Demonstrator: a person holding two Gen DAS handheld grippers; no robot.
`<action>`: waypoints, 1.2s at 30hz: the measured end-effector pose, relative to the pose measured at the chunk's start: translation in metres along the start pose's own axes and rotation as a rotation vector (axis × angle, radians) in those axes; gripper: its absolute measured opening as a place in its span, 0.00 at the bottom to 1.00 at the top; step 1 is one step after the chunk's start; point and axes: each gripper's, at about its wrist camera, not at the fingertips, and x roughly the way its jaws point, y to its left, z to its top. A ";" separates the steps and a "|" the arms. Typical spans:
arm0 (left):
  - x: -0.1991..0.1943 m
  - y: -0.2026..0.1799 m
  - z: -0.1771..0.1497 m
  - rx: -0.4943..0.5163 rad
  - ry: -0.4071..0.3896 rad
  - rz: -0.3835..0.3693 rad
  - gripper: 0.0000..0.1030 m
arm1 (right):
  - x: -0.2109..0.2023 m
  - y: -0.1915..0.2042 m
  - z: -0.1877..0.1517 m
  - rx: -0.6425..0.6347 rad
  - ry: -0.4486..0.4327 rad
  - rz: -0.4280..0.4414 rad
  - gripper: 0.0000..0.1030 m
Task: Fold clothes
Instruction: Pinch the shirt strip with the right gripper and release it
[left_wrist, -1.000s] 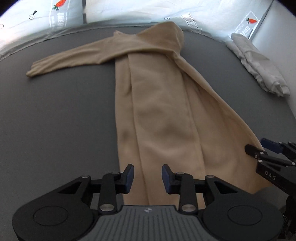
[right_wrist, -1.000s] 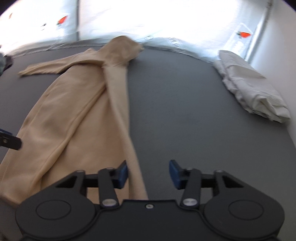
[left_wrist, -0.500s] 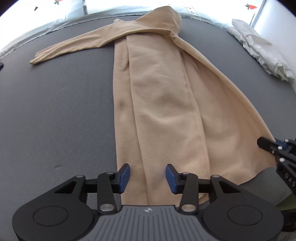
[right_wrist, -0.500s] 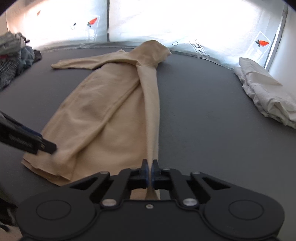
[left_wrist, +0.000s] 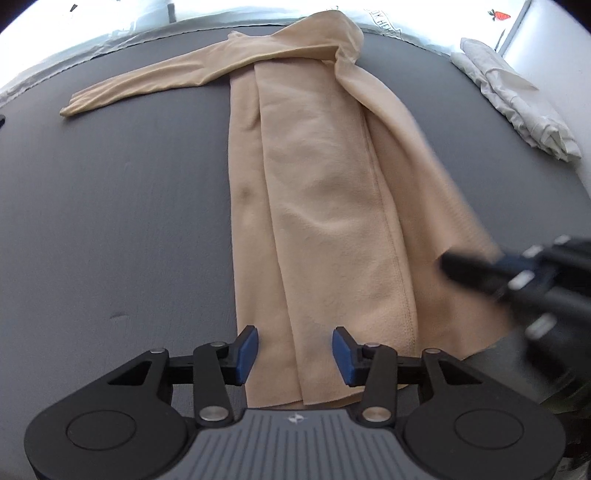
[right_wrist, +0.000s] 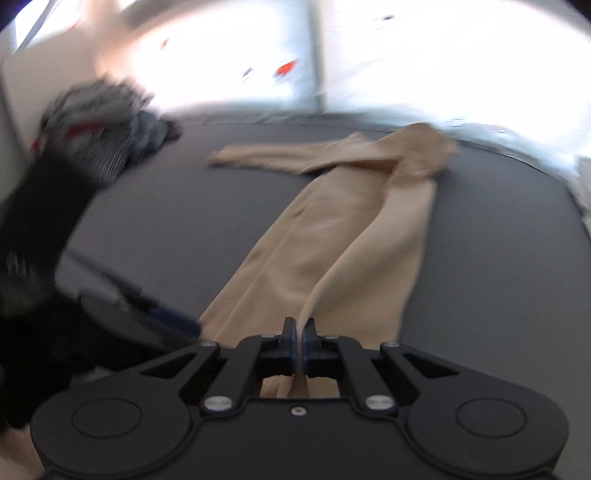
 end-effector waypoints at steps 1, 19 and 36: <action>0.000 0.002 -0.001 -0.006 -0.001 -0.008 0.45 | 0.008 0.004 -0.001 -0.011 0.027 0.005 0.03; -0.016 0.096 0.018 -0.368 -0.034 -0.028 0.45 | 0.017 -0.021 0.024 0.228 0.014 0.067 0.45; -0.006 0.228 0.120 -0.489 -0.129 0.103 0.55 | 0.086 -0.102 0.128 0.375 -0.110 -0.158 0.50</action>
